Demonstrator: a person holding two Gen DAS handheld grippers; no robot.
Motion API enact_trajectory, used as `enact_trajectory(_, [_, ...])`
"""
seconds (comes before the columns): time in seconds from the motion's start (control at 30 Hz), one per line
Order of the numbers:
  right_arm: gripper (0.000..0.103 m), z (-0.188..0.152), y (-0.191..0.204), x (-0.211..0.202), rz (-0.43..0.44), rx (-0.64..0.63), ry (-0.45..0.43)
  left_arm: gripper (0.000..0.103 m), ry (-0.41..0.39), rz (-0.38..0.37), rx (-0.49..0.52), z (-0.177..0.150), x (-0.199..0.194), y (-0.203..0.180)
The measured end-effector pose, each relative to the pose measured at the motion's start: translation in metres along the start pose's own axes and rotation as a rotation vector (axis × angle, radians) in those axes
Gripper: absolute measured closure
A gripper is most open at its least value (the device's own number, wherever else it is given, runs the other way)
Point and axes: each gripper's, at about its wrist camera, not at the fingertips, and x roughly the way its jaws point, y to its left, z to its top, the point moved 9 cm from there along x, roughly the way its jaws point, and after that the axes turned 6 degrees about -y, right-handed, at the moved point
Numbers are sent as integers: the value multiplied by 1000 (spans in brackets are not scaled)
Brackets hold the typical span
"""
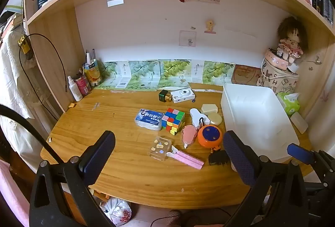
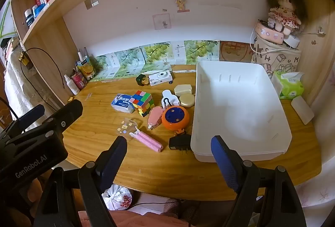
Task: Organize rigid objects
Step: 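Move the right tool toward the white bin while the left tool approaches the pink curler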
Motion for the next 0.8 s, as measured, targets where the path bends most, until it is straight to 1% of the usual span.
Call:
enact_trajectory(0.17, [20, -1, 0, 0, -5, -5, 14, 1, 28, 9, 9, -5, 1, 0])
enact_trajectory(0.2, [20, -2, 0, 0, -6, -8, 17, 1, 43, -3, -3, -6, 5, 6])
enact_trajectory(0.23, [20, -3, 1, -1, -6, -11, 21, 1, 43, -6, -9, -7, 5, 8])
enact_trajectory(0.27, [20, -5, 2, 0, -7, -13, 25, 1, 21, -3, -10, -10, 1, 9])
enact_trajectory(0.33, [20, -7, 1, 2, -9, -16, 35, 1, 16, -13, -22, -16, -4, 12])
enact_trajectory(0.37, [20, -8, 1, 3, -11, -17, 42, 1, 23, -14, -23, -19, -6, 14])
enact_trajectory(0.4, [20, -10, 3, 2, -12, -18, 49, 1, 44, -9, -19, -16, -6, 13])
enact_trajectory(0.47, [20, -14, 1, 1, -12, -10, 67, 1, 77, -7, -18, -23, -5, 14])
enact_trajectory(0.5, [20, -20, 6, -1, -20, -8, 72, 1, 88, -10, -22, -25, -5, 14])
enact_trajectory(0.63, [20, -29, 5, -4, -34, 6, 99, 1, 138, -47, -56, -38, -3, 20])
enact_trajectory(0.7, [20, -33, 7, -5, -43, 7, 108, 1, 148, -58, -69, -42, -3, 22])
enact_trajectory(0.8, [20, -37, 8, -6, -64, 3, 113, 1, 161, -97, -98, -45, -2, 24])
